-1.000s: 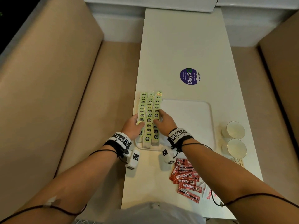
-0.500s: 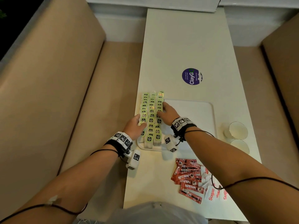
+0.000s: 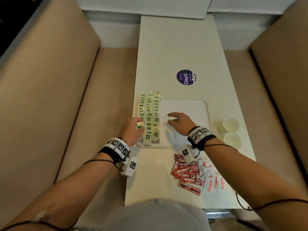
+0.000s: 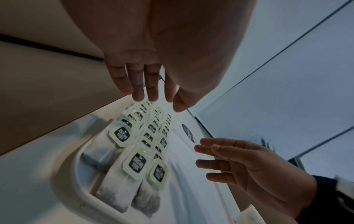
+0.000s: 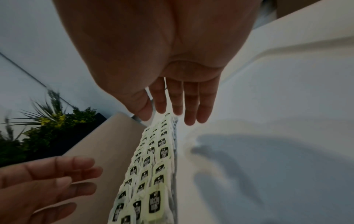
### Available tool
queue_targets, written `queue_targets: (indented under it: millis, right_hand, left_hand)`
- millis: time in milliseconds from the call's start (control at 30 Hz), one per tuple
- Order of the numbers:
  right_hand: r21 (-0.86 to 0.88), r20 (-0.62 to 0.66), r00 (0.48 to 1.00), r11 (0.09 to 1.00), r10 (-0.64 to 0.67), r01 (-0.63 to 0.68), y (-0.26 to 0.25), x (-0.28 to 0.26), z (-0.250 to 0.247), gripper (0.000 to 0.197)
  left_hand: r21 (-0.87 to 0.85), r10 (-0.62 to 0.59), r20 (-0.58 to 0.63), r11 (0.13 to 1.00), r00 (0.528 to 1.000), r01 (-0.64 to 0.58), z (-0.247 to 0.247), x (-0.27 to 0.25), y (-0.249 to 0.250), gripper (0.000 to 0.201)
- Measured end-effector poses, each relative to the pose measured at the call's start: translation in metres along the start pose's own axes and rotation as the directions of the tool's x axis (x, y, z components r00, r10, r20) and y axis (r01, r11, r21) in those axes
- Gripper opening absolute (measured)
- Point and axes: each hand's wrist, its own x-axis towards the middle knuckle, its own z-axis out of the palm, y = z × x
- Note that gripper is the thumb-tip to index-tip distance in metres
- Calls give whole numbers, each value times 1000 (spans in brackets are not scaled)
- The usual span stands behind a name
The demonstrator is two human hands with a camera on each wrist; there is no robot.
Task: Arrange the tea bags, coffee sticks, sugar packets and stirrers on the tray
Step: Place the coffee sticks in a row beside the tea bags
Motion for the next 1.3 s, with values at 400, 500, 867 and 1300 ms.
queue_targets:
  millis: [400, 500, 867, 1300]
  right_hand:
    - [-167, 34, 998, 985, 53, -47, 57, -107, -23, 38]
    - [-190, 64, 995, 980, 72, -58, 74, -119, -24, 37]
    - [-310, 208, 977, 950, 44, 23, 100, -136, -30, 41]
    - [-501, 343, 939, 848, 13, 171, 107, -117, -9, 27]
  left_hand:
    - [-4, 136, 271, 990, 953, -141, 49, -41, 35, 19]
    - [51, 138, 335, 985, 932, -164, 65, -48, 45, 21]
    - [280, 75, 440, 935, 895, -216, 123, -61, 72, 34]
    - [569, 31, 431, 767, 902, -298, 165, -63, 82, 49]
